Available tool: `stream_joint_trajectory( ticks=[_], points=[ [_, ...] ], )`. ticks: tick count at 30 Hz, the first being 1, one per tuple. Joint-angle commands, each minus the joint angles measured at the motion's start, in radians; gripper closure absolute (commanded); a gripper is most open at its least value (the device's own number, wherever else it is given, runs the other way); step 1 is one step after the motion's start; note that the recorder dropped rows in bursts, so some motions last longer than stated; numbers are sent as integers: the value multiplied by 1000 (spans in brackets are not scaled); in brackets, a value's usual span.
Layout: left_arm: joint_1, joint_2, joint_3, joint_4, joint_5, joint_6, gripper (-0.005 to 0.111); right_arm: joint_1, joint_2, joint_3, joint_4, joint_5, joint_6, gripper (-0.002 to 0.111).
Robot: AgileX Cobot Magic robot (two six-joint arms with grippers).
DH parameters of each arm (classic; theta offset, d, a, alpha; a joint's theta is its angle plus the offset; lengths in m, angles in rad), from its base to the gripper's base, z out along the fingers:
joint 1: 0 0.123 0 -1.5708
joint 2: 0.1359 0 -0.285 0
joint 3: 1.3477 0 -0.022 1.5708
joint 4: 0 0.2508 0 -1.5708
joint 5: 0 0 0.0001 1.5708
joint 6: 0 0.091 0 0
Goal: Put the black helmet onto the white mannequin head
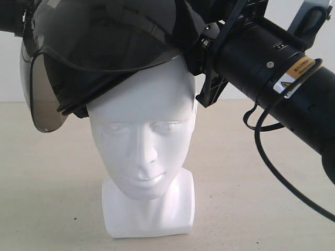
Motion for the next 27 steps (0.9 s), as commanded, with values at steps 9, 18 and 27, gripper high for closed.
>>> stream_joint_trajectory(
  ticks=[9,18,27],
  points=[
    [-134,-12,-8,75,7,-57,102,-7,6,5,-35,5,-105,108],
    [-149,-56,-8,88,7,-78,102,-7,6,5,-40,-51,-126,71],
    [-191,-76,-8,88,7,-94,102,-7,-17,9,-35,-28,-145,65]
  ],
)
